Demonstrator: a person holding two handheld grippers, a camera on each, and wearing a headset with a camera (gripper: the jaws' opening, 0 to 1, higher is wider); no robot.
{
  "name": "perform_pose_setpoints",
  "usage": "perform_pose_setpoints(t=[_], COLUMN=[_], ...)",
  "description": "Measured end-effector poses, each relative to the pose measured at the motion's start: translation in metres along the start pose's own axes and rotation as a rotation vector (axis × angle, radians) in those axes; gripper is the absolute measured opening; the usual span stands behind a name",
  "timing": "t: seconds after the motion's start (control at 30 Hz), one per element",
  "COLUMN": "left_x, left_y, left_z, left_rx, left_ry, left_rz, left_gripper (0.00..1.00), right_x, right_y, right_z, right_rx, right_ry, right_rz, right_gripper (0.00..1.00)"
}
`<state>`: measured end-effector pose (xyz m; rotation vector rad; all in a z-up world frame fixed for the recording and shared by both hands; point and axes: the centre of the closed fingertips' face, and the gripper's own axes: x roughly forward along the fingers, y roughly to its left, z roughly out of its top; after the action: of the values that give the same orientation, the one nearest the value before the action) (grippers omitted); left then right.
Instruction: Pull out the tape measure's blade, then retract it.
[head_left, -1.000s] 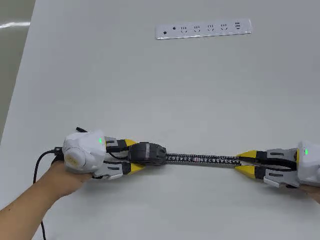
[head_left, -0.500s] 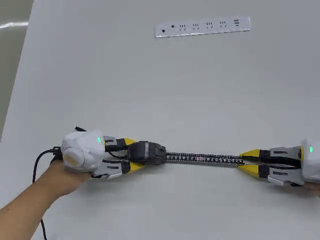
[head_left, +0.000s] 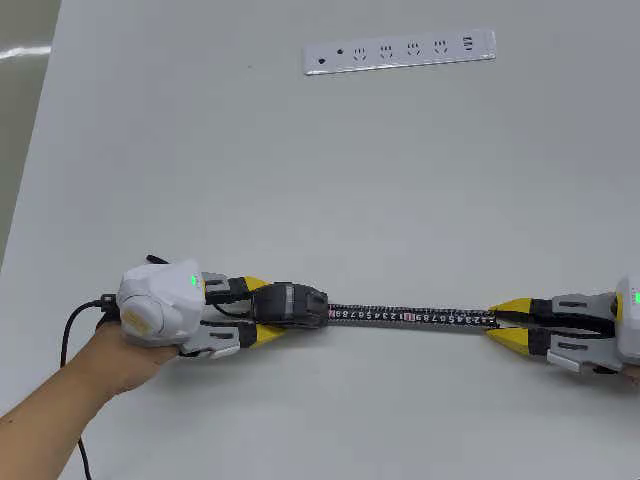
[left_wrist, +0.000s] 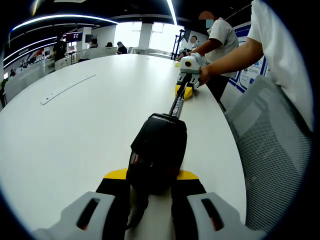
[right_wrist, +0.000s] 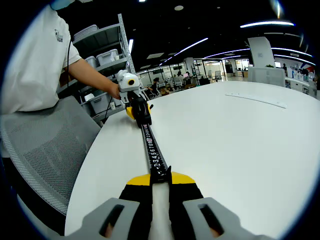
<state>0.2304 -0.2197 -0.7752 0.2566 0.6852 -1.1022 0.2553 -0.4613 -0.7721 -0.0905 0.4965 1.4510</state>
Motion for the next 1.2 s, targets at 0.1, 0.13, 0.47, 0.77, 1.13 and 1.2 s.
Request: perform_pose_setpoints(t=[0.1, 0.13, 0.47, 0.77, 1.13, 1.2], left_x=[0.000, 0.000, 0.000, 0.000, 0.000, 0.000], left_y=[0.000, 0.000, -0.001, -0.001, -0.002, -0.002], left_z=[0.000, 0.000, 0.002, 0.003, 0.004, 0.004], left_rx=[0.001, 0.001, 0.002, -0.001, -0.002, -0.001], left_ry=[0.001, 0.002, 0.005, 0.004, 0.006, 0.007], left_rz=[0.000, 0.000, -0.001, 0.001, -0.001, 0.000], left_gripper=[0.27, 0.27, 0.27, 0.28, 0.28, 0.28], right_x=[-0.002, -0.002, -0.010, -0.020, -0.035, -0.036], right_y=[0.000, 0.000, -0.001, -0.003, -0.005, -0.005], right_z=[0.000, -0.001, -0.003, -0.008, -0.012, -0.014], right_rx=[0.002, 0.001, 0.009, 0.020, 0.032, 0.032], right_ry=[0.002, 0.004, 0.010, 0.009, 0.005, 0.007], right_rz=[0.001, 0.001, -0.003, -0.018, -0.031, -0.029], right_gripper=[0.09, 0.09, 0.08, 0.08, 0.08, 0.08])
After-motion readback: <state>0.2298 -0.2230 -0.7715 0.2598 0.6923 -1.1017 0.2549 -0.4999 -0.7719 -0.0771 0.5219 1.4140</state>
